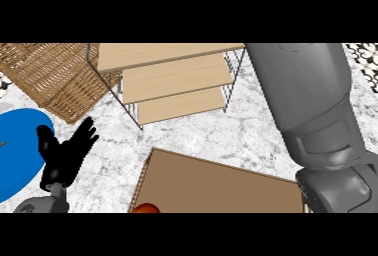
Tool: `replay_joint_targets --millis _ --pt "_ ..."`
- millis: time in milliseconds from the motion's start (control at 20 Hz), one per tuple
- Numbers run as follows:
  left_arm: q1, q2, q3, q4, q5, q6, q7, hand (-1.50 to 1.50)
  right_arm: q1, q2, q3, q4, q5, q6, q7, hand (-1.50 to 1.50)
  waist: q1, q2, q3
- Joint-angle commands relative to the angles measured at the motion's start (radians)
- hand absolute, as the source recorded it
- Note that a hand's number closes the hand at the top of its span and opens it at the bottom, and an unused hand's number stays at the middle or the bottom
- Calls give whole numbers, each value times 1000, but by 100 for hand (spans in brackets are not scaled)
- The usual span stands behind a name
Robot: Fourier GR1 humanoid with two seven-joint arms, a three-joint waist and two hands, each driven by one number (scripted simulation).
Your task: Pick the squash from the tray and place it in the tiered shelf
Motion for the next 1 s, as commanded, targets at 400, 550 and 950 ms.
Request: replay_joint_targets --millis 400,550,950 --pt "28 -20 10 27 -26 24 -33 0 137 -212 -100 -139 -4 -97 63 -150 -26 -3 -2" --pt "54 -12 -7 -66 -18 18 39 0 160 -295 -128 -219 -45 -17 136 -150 -23 -8 -1" --pt "14 -21 19 40 -11 -15 -17 0 327 -389 -177 -430 -219 169 172 -150 -23 -4 -3"
